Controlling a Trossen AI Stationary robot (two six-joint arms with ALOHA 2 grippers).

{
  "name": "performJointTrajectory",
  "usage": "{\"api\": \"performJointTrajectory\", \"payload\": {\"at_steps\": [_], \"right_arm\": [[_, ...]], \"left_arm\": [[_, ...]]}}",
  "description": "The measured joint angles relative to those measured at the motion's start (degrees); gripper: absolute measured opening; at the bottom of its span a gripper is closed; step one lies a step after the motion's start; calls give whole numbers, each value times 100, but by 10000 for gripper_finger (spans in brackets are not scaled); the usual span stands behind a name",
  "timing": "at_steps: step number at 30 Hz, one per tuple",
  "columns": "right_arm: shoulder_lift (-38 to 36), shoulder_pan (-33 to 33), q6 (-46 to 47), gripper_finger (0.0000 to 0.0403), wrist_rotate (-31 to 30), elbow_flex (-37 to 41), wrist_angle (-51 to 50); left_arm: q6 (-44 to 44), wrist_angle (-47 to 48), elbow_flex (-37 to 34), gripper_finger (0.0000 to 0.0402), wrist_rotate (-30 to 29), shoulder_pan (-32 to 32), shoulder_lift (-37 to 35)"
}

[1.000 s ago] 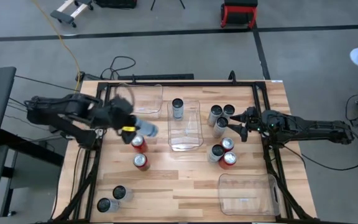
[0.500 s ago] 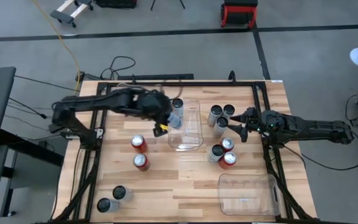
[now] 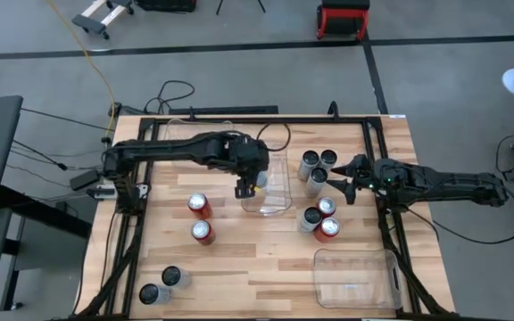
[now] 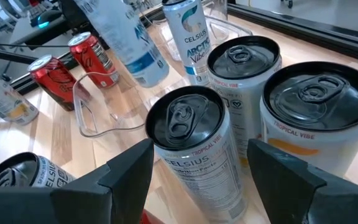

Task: Sort soda cans
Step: Put the white blue soda can into the middle transparent bin

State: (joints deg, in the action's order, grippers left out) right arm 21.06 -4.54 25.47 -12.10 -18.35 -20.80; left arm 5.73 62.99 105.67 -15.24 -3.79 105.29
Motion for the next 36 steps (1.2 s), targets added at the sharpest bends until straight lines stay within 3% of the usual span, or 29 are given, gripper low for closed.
{"api": "performJointTrajectory", "payload": {"at_steps": [17,23,36], "right_arm": [[-1,2,4,281,2,0,-107],[0,2,44,281,4,0,-156],[0,2,61,281,9,0,-155]], "left_arm": [[-431,218,-28,261,-20,-329,479],[-493,119,-97,261,214,-380,554],[-495,-11,-125,313,299,-385,529]]}}
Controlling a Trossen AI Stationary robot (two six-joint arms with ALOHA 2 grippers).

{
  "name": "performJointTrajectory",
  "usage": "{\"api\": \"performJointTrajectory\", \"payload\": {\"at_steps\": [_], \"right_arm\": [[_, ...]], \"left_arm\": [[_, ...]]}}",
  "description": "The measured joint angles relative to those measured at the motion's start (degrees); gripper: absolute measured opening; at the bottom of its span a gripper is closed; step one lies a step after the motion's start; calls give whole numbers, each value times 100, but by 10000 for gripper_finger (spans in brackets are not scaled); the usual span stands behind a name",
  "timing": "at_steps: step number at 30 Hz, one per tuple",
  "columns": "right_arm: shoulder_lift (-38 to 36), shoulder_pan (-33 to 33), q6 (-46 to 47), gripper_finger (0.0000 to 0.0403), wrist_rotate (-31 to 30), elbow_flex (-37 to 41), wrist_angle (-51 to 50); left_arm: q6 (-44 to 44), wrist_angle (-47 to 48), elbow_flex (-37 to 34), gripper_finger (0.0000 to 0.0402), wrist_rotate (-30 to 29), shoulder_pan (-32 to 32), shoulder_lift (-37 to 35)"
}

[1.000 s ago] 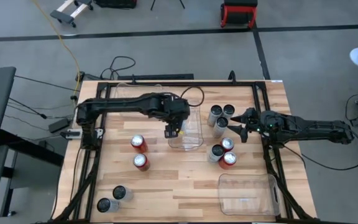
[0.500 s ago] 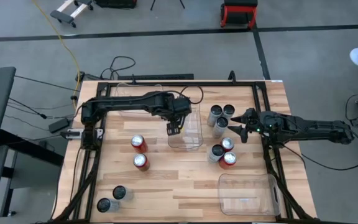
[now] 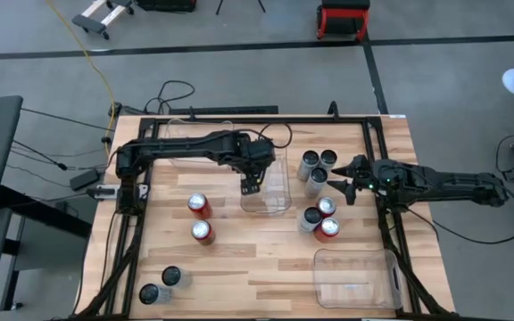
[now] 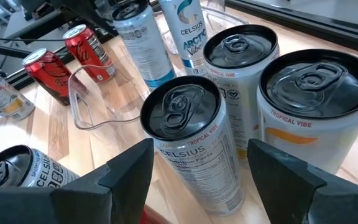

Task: Sort soda cans
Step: Put the white blue soda can into the middle transparent bin

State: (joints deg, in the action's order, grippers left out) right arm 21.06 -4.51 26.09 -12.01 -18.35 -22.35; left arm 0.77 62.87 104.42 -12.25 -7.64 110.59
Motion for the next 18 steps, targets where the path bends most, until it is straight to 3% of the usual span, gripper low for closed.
{"api": "performJointTrajectory", "payload": {"at_steps": [8,18], "right_arm": [[-2,0,0,281,9,0,0],[-2,0,-31,281,9,0,-51]], "left_arm": [[-164,112,0,316,-25,9,-70],[-907,1078,0,316,-213,328,-840]]}}
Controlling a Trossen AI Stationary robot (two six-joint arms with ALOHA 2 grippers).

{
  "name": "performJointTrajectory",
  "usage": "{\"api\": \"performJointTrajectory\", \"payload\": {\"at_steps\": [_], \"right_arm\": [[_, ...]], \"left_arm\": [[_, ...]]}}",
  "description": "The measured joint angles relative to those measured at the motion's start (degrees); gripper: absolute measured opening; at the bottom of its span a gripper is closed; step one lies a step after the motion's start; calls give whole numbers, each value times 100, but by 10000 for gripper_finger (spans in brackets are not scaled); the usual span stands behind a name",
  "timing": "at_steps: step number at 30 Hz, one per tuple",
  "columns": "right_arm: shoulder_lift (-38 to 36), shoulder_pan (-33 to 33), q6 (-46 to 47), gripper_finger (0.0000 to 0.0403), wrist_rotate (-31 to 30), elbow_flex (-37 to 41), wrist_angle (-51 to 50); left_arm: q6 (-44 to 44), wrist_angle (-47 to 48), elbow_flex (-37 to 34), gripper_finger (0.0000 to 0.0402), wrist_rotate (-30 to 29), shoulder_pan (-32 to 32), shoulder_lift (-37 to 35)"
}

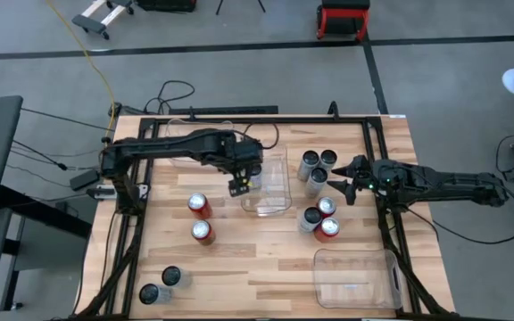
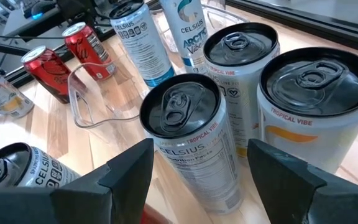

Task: Sort soda cans
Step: Put the white blue soda can into the middle transparent bin

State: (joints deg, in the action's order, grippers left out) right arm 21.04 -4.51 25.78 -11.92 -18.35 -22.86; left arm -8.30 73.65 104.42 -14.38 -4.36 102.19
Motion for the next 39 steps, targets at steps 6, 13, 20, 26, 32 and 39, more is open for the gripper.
{"api": "performJointTrajectory", "payload": {"at_steps": [6,13,20,26,32,39], "right_arm": [[2,0,-55,281,22,0,-8],[2,161,-404,281,455,0,253],[0,440,-420,281,453,0,434],[0,583,-335,281,450,0,583],[2,603,-330,281,448,0,584],[0,588,-266,281,248,0,599]], "left_arm": [[-1247,1029,-2,316,-317,582,-594],[-2949,1312,-2,316,-1006,1902,-1170],[-3812,1308,-2,316,-879,3178,-1267],[-4829,1296,-3,315,-259,4007,-1258],[-6210,1233,-8,315,-209,4987,-1209],[-8077,1185,-277,315,-255,5905,-1206]]}}
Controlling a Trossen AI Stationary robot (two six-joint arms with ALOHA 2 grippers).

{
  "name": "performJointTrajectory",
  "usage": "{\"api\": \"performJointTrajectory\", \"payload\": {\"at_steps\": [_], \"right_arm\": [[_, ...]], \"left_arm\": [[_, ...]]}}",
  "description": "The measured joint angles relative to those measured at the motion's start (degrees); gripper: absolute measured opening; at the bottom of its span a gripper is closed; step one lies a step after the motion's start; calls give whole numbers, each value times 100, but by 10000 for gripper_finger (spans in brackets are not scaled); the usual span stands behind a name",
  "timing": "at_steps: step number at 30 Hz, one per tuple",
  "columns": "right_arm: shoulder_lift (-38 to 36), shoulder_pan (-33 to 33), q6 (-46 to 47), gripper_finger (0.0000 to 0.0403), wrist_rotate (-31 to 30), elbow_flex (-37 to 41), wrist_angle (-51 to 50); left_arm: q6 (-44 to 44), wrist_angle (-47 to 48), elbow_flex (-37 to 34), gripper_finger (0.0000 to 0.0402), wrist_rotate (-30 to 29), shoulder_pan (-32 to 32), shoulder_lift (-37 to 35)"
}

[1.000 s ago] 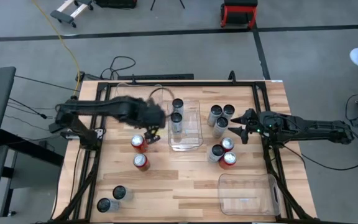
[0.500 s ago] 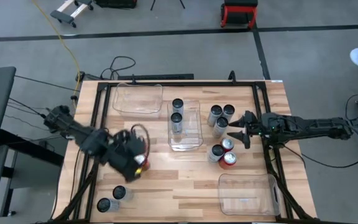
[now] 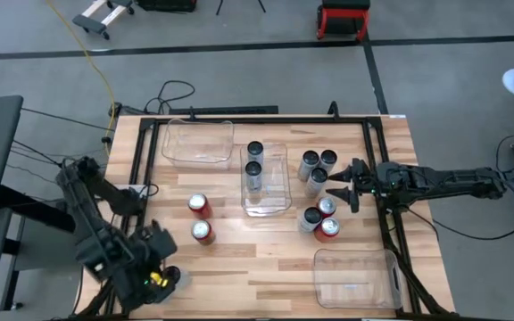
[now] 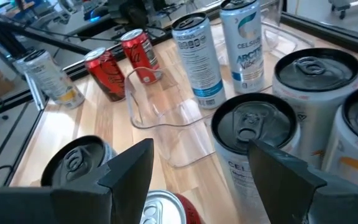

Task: Sort soda cans
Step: Put the white blue soda can into the middle transparent bin

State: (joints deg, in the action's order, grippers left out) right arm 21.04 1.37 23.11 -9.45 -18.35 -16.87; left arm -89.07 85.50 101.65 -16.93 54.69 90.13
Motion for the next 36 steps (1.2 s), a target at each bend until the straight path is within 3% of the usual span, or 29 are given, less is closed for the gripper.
{"api": "performJointTrajectory", "payload": {"at_steps": [16,22,27,31,36], "right_arm": [[2,13,215,281,-115,2,-130],[0,13,206,281,-116,2,-130],[0,1,192,281,-116,2,-87],[2,0,191,281,-116,2,-87],[0,0,192,281,-114,2,-58]], "left_arm": [[-2496,-913,-716,315,614,834,-2],[-2845,-1531,-1282,316,637,913,-2],[-3080,-1997,-1657,316,1139,921,0],[-3220,-2008,-1709,316,1517,936,-9],[-3200,-2034,-1710,316,1532,936,-9]]}}
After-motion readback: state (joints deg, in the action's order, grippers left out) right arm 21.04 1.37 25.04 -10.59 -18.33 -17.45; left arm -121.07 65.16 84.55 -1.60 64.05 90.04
